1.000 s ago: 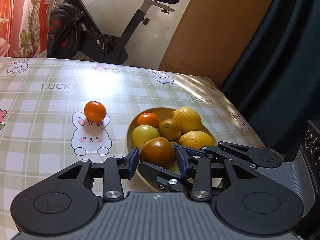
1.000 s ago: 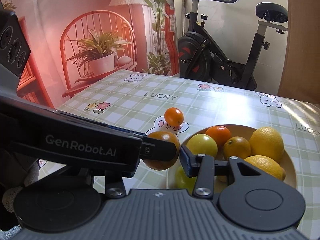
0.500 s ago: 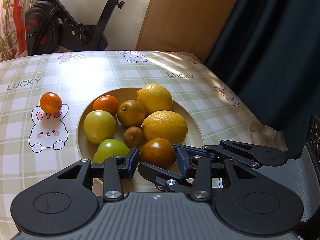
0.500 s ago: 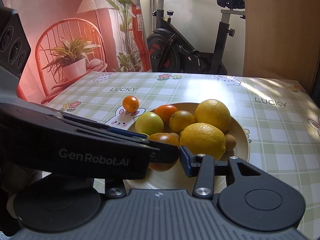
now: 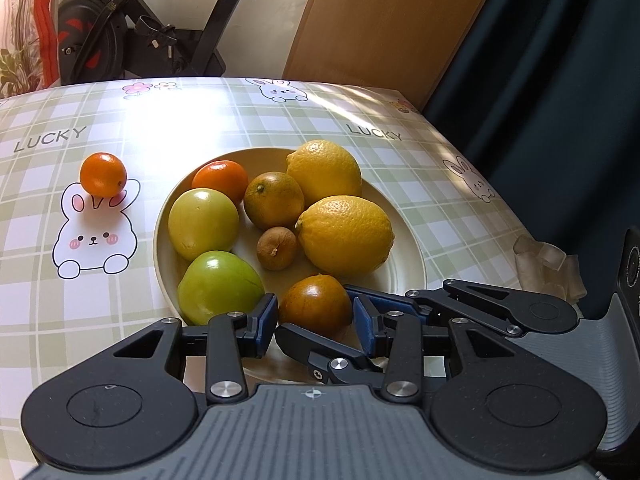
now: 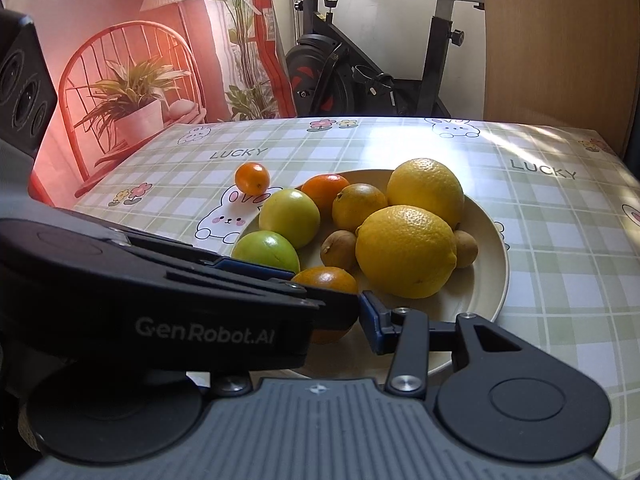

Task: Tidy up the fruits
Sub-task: 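Carry the dark orange tangerine in the left tool over the plate, then lower the dark tangerine onto the plate and open the left tool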

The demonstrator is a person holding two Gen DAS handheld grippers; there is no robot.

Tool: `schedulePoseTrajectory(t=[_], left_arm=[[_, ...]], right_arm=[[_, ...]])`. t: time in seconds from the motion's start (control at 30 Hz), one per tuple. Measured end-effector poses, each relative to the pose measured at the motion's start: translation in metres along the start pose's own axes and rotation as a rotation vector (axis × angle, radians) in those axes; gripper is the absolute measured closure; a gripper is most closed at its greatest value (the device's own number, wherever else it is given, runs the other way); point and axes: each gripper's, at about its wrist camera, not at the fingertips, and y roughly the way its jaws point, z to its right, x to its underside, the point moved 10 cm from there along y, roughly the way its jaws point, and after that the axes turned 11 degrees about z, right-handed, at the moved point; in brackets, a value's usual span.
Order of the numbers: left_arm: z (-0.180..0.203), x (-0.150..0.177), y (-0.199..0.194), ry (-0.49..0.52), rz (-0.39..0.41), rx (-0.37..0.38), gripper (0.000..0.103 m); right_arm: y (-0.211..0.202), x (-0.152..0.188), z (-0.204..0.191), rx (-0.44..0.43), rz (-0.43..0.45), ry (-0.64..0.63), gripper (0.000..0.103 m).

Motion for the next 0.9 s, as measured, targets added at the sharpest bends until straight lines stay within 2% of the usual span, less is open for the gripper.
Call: schedulePoseTrajectory(t=[0.5,0.73,0.9], left_arm=[[-0.007,0.000,-0.004,-0.063,0.013,0.022,0.059],[-0.011,-0.005,-0.015,-0.106,0.029,0.052,0.055],[-0.017,-0.016,-0.028,-0.116,0.073,0.047,0.052]], right_arm=[[0.002,0.002,-0.002,-0.001,-0.015,-0.016,0.056],[0.000,-0.001,-0.006,0.009,-0.005,-0.054,0.047],[-0.003,-0.007,-0.011,0.006,0.018,-0.082,0.047]])
